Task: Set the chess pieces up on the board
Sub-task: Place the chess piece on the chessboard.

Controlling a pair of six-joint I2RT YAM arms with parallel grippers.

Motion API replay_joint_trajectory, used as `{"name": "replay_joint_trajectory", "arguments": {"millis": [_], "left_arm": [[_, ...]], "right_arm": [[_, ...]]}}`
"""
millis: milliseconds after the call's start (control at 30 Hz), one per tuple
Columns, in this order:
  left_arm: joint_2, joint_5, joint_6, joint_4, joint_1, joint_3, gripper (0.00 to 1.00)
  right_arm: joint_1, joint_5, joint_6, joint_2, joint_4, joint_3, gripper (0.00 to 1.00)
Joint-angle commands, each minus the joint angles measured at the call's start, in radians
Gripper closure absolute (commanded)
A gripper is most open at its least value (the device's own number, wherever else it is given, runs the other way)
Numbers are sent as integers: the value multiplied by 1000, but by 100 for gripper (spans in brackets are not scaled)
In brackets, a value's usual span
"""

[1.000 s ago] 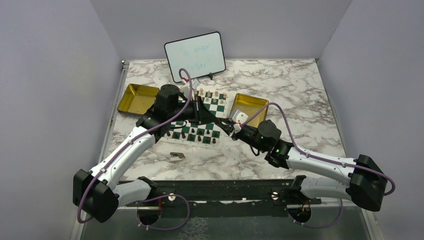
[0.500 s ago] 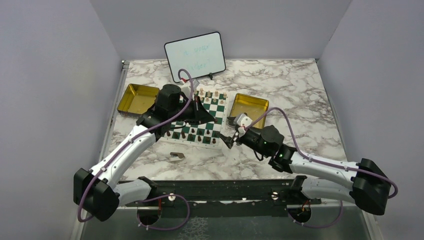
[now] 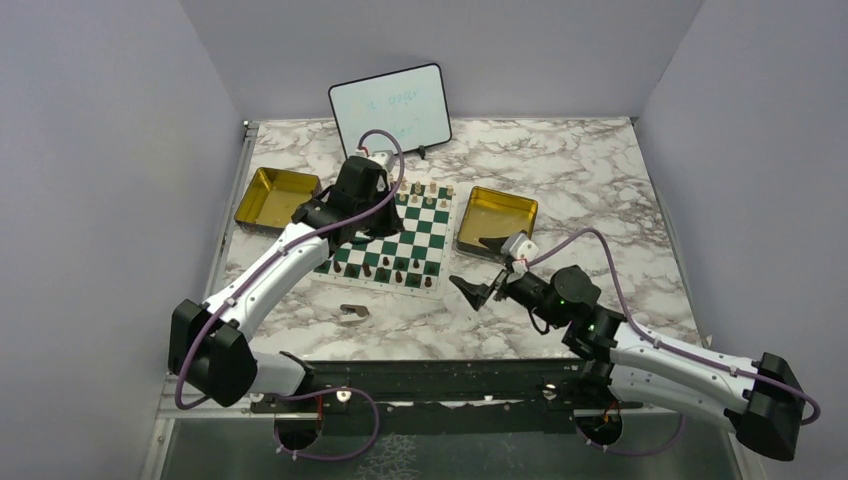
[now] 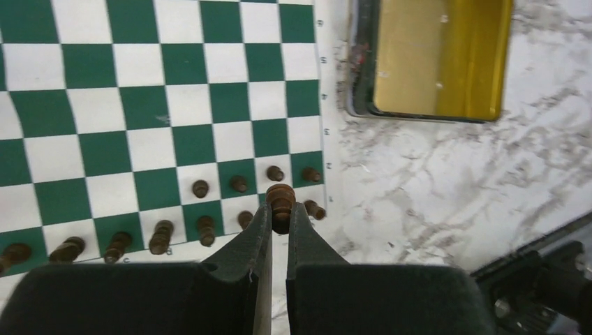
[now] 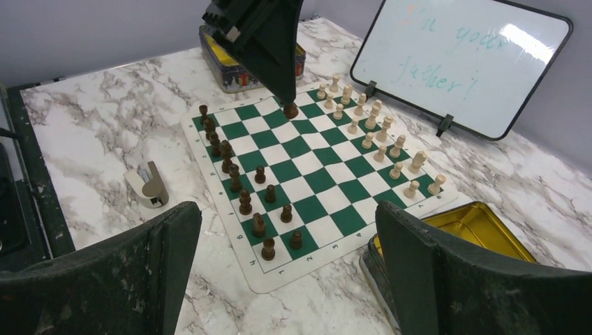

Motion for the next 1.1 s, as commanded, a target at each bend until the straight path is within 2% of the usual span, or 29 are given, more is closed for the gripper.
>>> {"name": "replay_joint_trajectory", "arguments": {"millis": [0,233,567,1067], "left_arm": [[76,-186,47,-66,-3,47,96],[161,-266,51,-75,15,65,95],[229,-179,45,-76,129,16,95],[314,-126,60,-40,169,-19,95]], "right_arm": [[4,62,55,-54,-74,-5,0],[4,54,41,-100,-122,-3,0],[4,54,24,-156,-150,-18,0],[4,36,-1,-155,-146,-11,0]]}}
